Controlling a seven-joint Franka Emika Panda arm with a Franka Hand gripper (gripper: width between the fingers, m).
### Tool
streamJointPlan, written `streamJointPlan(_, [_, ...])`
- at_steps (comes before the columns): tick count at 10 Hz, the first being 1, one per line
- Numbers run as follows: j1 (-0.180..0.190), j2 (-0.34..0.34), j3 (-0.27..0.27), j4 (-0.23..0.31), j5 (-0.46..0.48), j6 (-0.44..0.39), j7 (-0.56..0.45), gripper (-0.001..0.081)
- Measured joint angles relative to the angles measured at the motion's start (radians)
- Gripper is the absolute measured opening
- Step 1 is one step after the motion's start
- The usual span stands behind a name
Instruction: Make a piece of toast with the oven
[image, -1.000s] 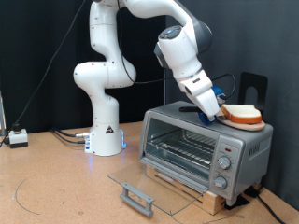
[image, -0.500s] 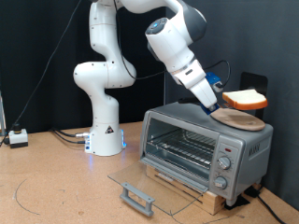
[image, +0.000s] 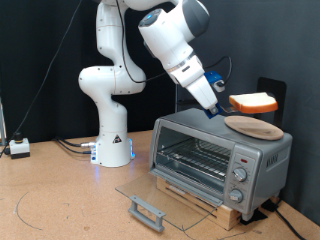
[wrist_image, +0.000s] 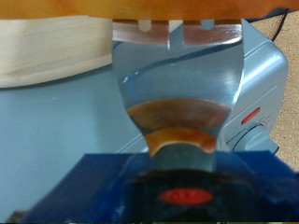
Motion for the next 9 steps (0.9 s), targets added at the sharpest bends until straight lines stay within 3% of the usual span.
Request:
streamJointPlan(2, [-0.003, 0.000, -0.009, -0.003, 0.008, -0.002, -0.022, 0.0424])
streamJointPlan(4, [-0.026, 0.000, -0.061, -0.003, -0.017, -0.025, -0.117, 0.0424])
streamJointPlan(9, [-0.109, 0.003, -0.201, 0.013, -0.149, -0.209, -0.324, 0.0424])
